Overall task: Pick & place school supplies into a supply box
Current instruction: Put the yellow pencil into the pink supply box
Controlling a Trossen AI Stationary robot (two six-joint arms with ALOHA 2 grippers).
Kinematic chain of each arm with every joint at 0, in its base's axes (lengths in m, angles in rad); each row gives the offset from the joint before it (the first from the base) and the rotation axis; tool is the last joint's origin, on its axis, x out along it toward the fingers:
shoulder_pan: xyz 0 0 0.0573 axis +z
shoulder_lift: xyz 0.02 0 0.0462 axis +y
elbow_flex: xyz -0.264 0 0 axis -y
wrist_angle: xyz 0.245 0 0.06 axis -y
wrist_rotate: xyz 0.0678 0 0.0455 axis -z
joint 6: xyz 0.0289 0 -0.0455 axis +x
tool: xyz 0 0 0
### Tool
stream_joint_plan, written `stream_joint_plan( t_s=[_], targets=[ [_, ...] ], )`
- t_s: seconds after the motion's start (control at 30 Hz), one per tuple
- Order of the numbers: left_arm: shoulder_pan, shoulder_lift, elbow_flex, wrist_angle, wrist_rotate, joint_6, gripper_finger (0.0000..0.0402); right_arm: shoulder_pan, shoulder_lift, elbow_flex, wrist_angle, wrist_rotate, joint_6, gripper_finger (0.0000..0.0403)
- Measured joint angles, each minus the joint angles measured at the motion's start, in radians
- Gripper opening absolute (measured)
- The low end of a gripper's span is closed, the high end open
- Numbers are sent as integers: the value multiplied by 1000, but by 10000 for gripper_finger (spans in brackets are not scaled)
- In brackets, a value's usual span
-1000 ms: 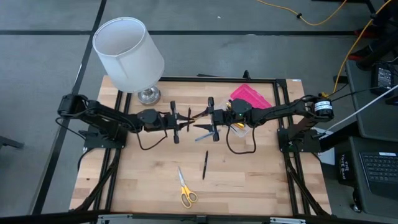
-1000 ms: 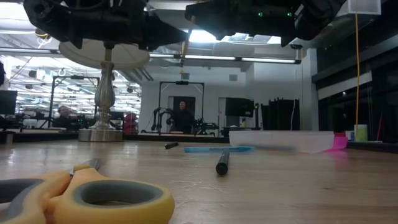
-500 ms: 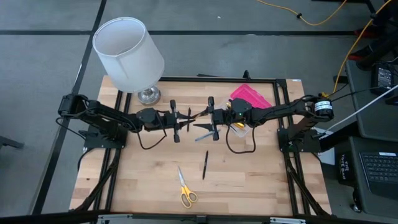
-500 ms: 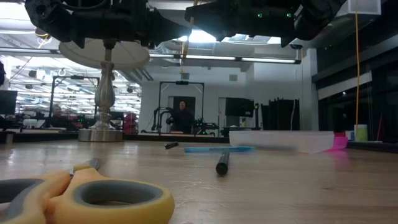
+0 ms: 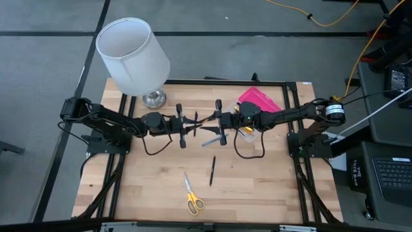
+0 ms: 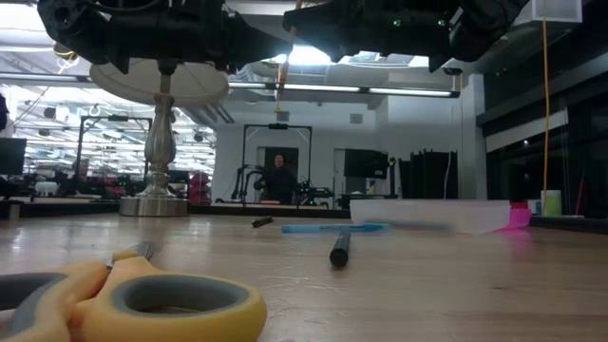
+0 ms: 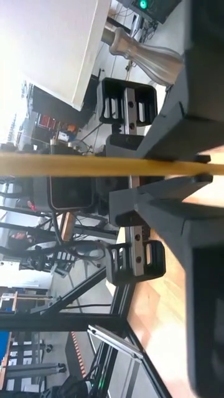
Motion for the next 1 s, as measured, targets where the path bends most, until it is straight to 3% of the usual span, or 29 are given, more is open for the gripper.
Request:
stream_joint_plan(
  t_s=[0.2, 0.5, 1.0],
  targets=[
    [0, 0, 0, -1, 31, 19, 16, -1, 0, 0, 0, 1, -6, 27],
    [0, 0, -1, -5, 39, 5, 26, -1, -1, 0, -10, -4, -27, 25],
    [-69, -49, -1, -36, -17, 1, 111, -12, 0, 1, -33, -8, -27, 25]
  ],
)
